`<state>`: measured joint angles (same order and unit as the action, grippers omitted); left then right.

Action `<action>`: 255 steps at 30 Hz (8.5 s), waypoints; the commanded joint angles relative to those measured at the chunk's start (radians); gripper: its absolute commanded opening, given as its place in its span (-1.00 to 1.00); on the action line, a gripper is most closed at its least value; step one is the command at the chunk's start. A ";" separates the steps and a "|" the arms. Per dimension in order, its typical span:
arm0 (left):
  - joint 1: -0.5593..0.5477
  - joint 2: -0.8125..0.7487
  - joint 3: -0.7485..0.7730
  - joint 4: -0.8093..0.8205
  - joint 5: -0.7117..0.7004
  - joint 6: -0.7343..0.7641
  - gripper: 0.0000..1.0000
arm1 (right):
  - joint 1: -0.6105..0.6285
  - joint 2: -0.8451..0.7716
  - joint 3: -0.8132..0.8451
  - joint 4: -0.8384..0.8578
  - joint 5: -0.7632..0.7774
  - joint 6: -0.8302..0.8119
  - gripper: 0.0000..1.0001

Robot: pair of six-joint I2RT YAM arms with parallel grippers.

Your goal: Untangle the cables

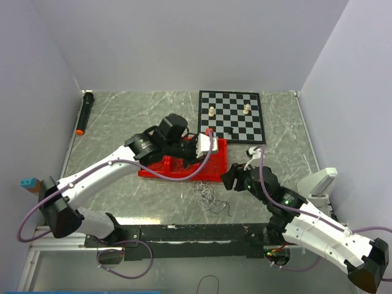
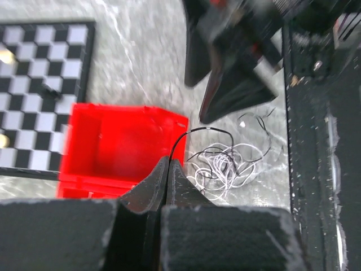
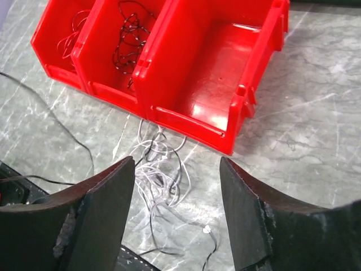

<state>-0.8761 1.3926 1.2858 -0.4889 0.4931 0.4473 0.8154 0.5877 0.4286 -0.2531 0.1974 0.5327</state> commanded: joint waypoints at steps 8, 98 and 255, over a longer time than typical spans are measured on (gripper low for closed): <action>0.095 -0.086 0.368 -0.114 0.002 -0.009 -0.99 | -0.001 0.067 0.098 0.098 -0.038 -0.034 0.38; 0.227 -0.572 -0.585 0.797 -0.306 0.191 -0.99 | 0.004 0.103 0.024 0.098 -0.076 -0.008 0.33; 0.540 -0.041 0.063 -0.046 -0.360 -0.345 0.73 | 0.014 1.198 0.716 0.410 0.076 -0.083 -0.93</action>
<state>-0.3416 1.3590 1.2976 -0.5076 0.1093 0.1150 0.8223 1.7351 1.0782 0.1993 0.2432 0.4450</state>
